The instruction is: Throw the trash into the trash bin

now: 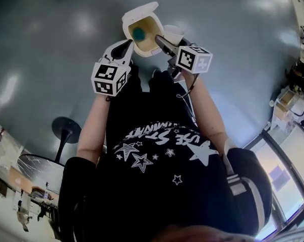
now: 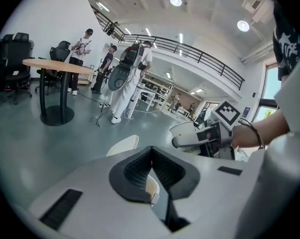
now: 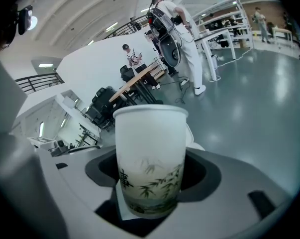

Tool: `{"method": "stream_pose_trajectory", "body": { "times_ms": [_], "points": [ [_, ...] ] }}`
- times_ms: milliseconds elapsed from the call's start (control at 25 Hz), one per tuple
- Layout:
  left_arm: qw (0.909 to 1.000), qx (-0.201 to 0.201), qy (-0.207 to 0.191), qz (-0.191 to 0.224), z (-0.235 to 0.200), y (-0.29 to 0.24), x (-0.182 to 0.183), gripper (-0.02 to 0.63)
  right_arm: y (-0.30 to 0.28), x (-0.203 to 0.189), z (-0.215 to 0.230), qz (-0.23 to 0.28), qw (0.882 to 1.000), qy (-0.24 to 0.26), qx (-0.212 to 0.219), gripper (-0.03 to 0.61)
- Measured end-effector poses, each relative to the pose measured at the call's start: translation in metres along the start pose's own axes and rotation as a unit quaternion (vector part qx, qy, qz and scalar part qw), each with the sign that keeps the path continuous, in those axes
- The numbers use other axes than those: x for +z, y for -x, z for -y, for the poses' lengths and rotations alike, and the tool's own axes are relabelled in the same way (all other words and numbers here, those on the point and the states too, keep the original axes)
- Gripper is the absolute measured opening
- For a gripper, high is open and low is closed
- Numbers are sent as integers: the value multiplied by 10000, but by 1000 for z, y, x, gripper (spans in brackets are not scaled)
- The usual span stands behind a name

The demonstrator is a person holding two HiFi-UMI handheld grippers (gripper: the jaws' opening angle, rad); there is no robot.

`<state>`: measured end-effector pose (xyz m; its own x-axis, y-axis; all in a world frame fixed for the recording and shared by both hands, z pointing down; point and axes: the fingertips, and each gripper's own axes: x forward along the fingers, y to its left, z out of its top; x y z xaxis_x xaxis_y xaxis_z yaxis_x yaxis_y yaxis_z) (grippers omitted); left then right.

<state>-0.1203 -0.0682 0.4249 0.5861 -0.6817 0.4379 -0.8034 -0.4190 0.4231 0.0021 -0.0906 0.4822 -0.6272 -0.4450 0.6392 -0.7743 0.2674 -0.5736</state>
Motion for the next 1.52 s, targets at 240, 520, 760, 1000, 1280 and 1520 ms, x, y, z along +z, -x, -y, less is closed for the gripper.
{"method": "stream_pose_trajectory", "body": {
  "times_ms": [240,520,760,1000,1280,1520],
  "points": [
    [9995,109,82,-283,-9,-14,-20,12,-16,-14,12,-163,9995,-246,-103,307],
    [9977,297,269,-546,-6,-30,-38,12,-30,-37,20,-718,9974,-55,-50,308],
    [9948,566,455,-717,-14,-51,-60,12,-47,-55,34,-1032,9946,105,17,307],
    [9925,753,429,-866,-17,-69,-75,12,-58,-71,55,-1350,9904,289,-29,308],
    [9868,997,675,-1082,-30,-82,-104,12,-74,-85,72,-1650,9851,489,-27,308],
    [9825,1099,875,-1226,-34,-92,-127,12,-89,-102,79,-1827,9822,426,59,308]
  ]
}}
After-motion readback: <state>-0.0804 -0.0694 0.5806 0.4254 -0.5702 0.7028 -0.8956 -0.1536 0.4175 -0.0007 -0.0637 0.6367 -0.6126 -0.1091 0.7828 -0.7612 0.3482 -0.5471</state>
